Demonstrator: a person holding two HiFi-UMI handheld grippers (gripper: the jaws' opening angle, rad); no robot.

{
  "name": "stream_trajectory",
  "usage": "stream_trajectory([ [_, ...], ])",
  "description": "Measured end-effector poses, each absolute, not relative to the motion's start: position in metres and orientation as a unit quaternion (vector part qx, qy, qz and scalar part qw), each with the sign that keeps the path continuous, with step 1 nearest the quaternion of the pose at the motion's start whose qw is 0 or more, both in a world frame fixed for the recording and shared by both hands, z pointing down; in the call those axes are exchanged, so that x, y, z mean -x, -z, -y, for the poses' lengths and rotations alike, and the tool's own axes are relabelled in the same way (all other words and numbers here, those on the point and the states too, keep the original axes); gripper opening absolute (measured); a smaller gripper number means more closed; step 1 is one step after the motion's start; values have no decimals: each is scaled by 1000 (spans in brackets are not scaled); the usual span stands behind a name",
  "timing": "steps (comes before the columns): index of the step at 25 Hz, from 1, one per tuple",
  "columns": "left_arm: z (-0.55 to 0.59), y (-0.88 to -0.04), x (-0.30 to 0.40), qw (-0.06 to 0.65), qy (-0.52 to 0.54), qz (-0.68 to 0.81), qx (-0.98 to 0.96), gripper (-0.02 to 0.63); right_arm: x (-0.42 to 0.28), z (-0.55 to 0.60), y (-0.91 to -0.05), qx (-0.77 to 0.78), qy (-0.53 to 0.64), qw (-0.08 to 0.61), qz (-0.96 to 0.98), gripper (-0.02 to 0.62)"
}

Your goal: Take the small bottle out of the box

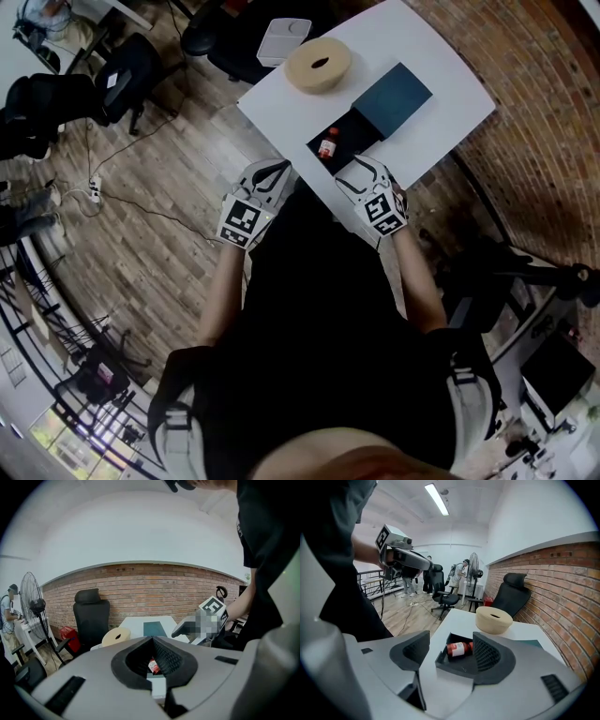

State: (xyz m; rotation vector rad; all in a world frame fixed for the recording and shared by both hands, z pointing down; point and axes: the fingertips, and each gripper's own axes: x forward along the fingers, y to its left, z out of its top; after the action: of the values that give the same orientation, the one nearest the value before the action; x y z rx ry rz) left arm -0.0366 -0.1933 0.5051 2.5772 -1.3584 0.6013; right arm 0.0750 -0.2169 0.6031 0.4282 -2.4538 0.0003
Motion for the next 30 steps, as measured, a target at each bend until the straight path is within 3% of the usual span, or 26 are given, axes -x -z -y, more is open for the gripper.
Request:
stream_trajectory([
  [4,195,-507,43,87,-204,454,-863,20,-71,223,-613,-161,-4,332,930,368],
  [9,208,-507,55,86,-203,458,-861,20,-65,234,-630,-150,-3,350,925,411],
  [30,225,-532,81,103,-216,460,-855,20,-46,272,-688,-139,-18,396,907,414],
])
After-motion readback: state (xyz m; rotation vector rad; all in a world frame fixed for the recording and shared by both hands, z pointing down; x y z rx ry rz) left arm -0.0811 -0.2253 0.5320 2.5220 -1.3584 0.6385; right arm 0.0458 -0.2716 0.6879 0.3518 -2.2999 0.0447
